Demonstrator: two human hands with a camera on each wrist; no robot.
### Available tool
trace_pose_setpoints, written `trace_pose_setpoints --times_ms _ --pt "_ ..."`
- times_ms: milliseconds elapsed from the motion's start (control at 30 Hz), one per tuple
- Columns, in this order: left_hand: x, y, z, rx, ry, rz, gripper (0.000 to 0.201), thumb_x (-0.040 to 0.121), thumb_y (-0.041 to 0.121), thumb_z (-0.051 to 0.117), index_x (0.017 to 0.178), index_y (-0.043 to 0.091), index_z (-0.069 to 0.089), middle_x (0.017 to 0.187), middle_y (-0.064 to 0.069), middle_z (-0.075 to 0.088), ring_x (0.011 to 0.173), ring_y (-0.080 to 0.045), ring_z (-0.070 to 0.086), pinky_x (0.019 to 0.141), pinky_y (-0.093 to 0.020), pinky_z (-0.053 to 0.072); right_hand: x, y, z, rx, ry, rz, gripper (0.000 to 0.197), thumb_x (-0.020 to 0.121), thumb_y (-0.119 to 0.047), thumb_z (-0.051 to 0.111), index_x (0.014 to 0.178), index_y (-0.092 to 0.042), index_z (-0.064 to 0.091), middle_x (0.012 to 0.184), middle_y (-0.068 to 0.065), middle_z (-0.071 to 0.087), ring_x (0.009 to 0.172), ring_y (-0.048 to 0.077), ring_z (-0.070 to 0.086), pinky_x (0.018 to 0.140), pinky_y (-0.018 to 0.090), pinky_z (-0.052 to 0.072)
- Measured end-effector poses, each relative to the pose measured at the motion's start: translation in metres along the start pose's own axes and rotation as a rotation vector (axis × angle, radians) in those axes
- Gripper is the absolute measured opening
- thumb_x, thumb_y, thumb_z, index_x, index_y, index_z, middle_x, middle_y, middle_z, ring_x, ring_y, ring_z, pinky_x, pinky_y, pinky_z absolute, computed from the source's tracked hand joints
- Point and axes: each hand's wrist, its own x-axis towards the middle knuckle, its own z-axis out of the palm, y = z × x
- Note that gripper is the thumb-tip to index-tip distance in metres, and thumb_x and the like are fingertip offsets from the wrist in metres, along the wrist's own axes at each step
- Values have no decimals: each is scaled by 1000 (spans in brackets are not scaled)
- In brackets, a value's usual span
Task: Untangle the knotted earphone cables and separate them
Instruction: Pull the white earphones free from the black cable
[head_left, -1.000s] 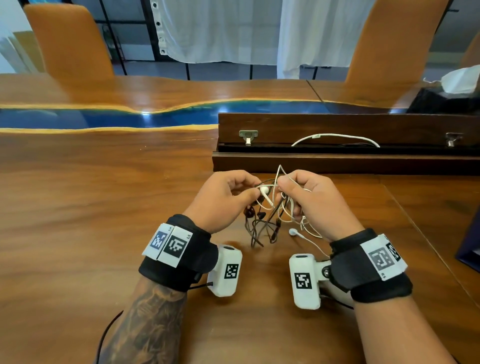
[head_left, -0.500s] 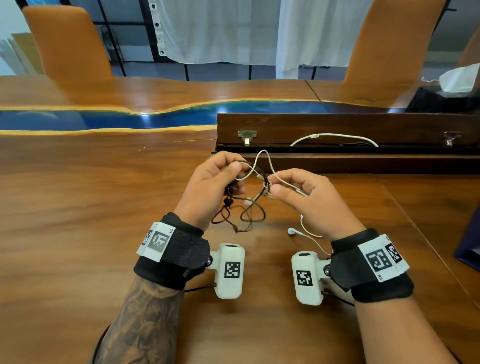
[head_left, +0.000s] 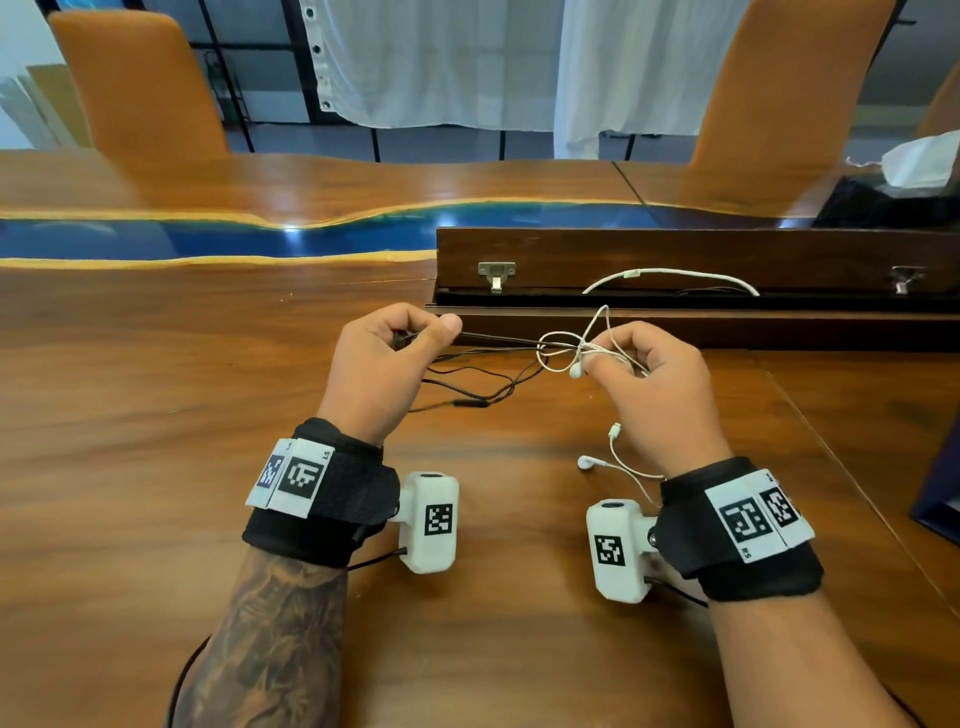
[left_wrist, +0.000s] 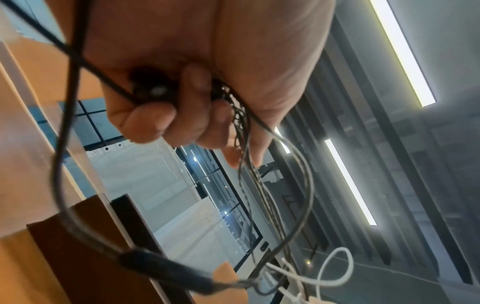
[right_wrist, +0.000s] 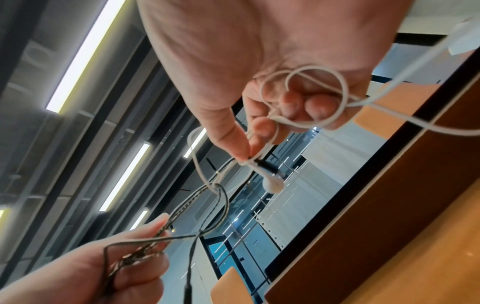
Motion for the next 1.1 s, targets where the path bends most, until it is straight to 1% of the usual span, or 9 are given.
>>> trace_pose_setpoints --times_ms 133,200,300,367,467,633,767,900,1100 --pt "1 -1 0 -1 90 35 30 96 31 66 82 5 68 60 18 59 59 5 51 68 -27 43 2 2 2 83 59 22 16 88 -10 69 95 -24 70 84 1 71 81 13 64 68 16 50" --pt "2 -4 -2 4 123 46 29 97 31 64 81 7 67 65 11 58 64 -4 51 70 -32 47 1 0 2 76 11 12 16 90 -11 67 96 -25 72 83 -6 71 80 4 63 68 8 46" --pt "4 -7 -2 58 48 21 17 97 25 64 89 12 70 85 4 68 80 -12 60 81 -35 52 -1 -2 2 139 -83 9 13 92 -13 66 91 -22 76 89 -11 74 85 -1 64 73 12 45" --pt "1 -2 1 75 -35 36 11 97 24 64 99 18 72 101 6 71 97 -9 64 89 -26 50 -2 -5 3 208 -125 5 8 92 -15 70 96 -20 74 89 -12 74 80 -3 63 71 13 45" --pt "-7 12 13 13 -130 113 17 99 23 61 112 18 71 108 7 71 100 -2 63 86 -15 49 -5 -6 7 203 -182 -43 11 92 -14 72 99 -22 71 93 -9 74 88 3 66 76 16 51" --pt "-14 16 26 41 -266 201 19 92 13 70 111 16 73 101 5 73 92 -11 68 84 -28 56 -9 -9 10 151 -208 -86 14 89 -18 75 101 -27 75 94 -6 74 90 21 66 78 31 56" --pt "-14 15 28 79 -236 244 14 92 10 70 103 14 77 95 7 74 92 -6 67 82 -18 52 -10 -11 9 177 -241 -79 18 90 -16 74 107 -23 76 98 -9 76 94 8 69 81 21 55" --pt "-12 12 27 50 -156 199 12 95 11 67 101 14 77 90 6 74 86 -5 68 78 -18 53 -10 -14 7 268 -321 -47 34 89 -4 73 116 -25 68 106 -1 74 97 20 68 85 32 56" --pt "-15 16 31 -43 -132 164 14 98 9 61 100 9 75 89 -1 74 81 -8 69 72 -17 51 -10 -16 7 329 -234 -42 22 88 -5 74 107 -16 70 100 -3 77 94 15 72 82 26 58"
